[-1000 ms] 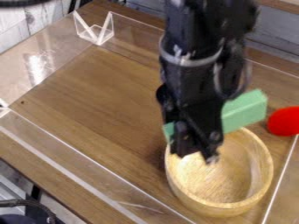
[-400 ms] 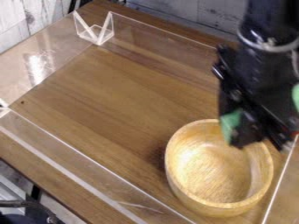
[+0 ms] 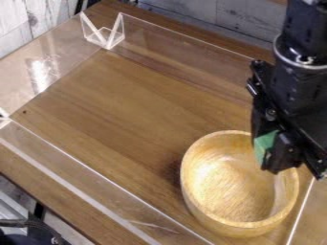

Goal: Put the green block in the brown bowl

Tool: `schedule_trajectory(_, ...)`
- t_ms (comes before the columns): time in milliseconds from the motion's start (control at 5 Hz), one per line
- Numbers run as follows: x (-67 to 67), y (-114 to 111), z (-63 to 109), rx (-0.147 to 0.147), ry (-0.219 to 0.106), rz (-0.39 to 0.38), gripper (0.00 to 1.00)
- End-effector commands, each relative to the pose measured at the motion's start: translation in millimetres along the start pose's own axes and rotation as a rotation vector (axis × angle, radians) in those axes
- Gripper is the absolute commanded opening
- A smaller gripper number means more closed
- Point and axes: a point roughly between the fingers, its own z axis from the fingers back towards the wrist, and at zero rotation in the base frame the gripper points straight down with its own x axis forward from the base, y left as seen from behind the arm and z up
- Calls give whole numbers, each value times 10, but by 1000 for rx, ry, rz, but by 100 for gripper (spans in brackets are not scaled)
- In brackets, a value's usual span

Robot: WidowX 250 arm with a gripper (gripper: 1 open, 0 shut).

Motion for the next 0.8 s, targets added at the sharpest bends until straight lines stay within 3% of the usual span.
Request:
schedule_trajectory(0, 62, 27, 47, 3, -28, 10, 0)
schedule_trajectory(400, 46, 188, 63, 4, -15, -2, 0)
schedule_trajectory(600, -59, 244, 89, 16, -10, 64, 0)
